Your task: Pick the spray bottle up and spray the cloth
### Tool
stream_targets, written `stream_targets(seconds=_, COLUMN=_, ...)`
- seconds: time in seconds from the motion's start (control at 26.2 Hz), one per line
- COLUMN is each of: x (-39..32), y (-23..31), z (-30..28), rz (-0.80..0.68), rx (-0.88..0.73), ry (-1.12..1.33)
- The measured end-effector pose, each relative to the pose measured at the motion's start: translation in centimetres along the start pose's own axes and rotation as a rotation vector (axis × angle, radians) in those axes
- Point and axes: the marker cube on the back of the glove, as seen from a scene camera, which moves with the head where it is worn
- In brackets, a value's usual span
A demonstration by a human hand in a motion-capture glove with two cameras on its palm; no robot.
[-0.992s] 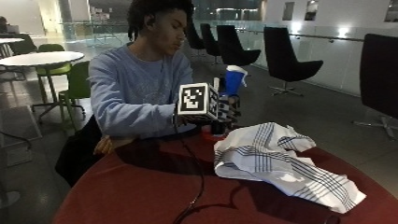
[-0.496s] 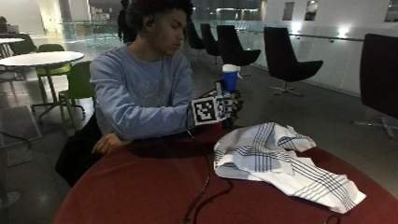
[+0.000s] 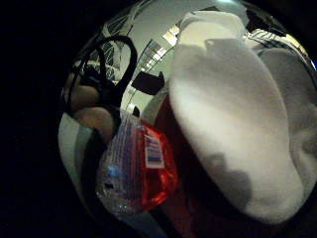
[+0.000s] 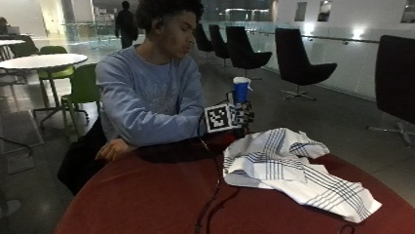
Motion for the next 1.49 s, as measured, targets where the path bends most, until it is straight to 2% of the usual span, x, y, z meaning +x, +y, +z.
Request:
stream_targets(seconds=0.42, x=0.5, y=0.8, z=1.0, rz=-0.009, rx=-0.096, ry=0.028)
stream_targets(seconds=0.65, x=0.7, y=1.9, z=-1.2, rz=-0.021, rx=-0.143, ry=0.088)
stream_targets(seconds=0.92, x=-0.3, y=4.7, z=-8.8, rz=-0.015, rx=-0.136, ry=0.222)
stream_targets(seconds=1.18, x=2.9, y=8.7, z=-17.5, rz=0.094, rx=-0.181, ry=0.523)
stream_targets(seconds=1.49, x=6.9, y=12.3, z=-29.3, rz=0.171, rx=-0.067, ry=0.886)
